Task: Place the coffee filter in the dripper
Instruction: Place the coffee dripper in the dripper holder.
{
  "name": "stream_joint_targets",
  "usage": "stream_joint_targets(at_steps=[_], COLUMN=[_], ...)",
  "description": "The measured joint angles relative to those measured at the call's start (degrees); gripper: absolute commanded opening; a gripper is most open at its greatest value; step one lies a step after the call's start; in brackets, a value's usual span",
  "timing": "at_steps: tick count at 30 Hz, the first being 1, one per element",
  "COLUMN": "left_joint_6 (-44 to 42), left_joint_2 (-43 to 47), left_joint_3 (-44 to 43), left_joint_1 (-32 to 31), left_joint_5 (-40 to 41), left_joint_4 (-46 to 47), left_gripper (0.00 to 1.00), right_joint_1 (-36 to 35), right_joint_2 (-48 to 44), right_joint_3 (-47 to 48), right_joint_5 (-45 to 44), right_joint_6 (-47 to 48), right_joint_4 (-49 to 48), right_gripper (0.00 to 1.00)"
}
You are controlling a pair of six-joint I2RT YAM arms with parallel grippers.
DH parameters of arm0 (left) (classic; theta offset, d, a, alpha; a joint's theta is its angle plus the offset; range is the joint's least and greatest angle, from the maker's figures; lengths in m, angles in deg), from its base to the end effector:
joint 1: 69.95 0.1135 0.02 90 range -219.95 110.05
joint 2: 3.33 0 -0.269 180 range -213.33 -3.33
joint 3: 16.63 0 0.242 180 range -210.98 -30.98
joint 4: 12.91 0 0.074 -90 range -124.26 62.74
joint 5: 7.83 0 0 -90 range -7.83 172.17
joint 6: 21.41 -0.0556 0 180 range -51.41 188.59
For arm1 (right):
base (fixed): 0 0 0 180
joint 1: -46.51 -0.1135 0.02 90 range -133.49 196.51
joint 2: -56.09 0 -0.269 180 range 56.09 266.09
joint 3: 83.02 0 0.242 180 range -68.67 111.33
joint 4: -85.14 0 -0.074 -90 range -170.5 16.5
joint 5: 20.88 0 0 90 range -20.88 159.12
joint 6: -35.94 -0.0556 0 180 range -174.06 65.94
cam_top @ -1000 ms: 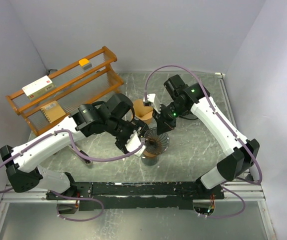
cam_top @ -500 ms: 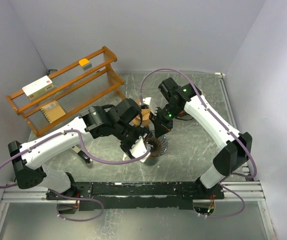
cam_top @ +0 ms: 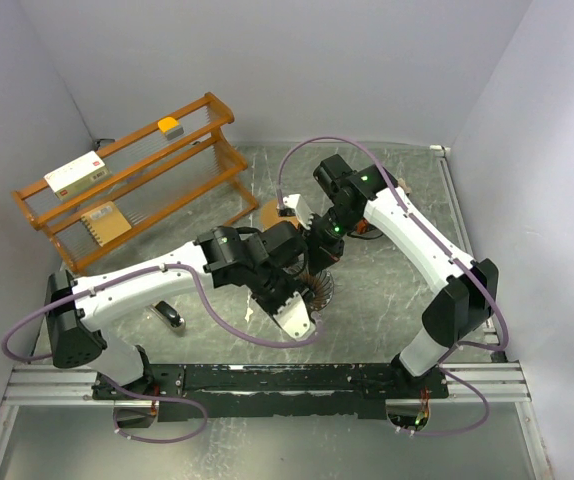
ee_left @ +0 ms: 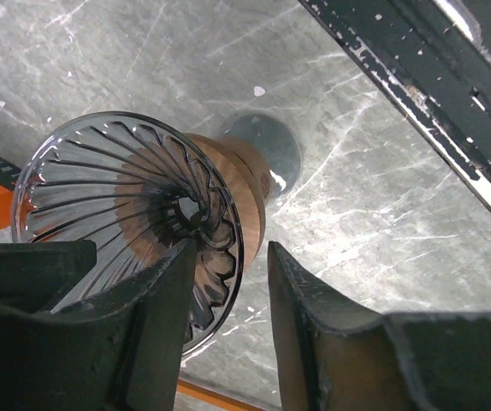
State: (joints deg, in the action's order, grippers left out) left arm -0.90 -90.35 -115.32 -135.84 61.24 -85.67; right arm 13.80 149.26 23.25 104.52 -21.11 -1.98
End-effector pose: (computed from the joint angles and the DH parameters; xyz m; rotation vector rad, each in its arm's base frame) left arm 0.1060 -0.2855 0.3208 2.4443 0.8696 -0.4574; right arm 0.2281 0.1848 0.3195 -1.6015 2.3333 0.9023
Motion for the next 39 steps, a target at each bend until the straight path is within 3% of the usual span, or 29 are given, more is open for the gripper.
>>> stream_joint_targets(at_steps=[9, 18, 39], left_joint_6=[2.08, 5.29, 6.45], left_joint_2=[-1.07, -0.94, 0.52], left_joint_3=[0.04, 0.94, 3.34], left_joint_1=[-0.83, -1.05, -0.52], left_joint_5=[4.2, 4.24, 3.34], left_joint_4=[0.87, 3.63, 6.58], left_gripper=[0.31, 0.25, 0.17], right_joint_1=[0.0, 0.0, 0.02], right_joint_2=[0.17, 0.2, -0.68], right_joint_3=[0.02, 0.0, -1.38], right_joint_5=[-0.15, -2.21, -4.24], right_joint_6=[-0.39, -0.74, -3.65], right_joint_4=[0.0, -0.66, -2.75], right_gripper=[0.1, 0.23, 0.02])
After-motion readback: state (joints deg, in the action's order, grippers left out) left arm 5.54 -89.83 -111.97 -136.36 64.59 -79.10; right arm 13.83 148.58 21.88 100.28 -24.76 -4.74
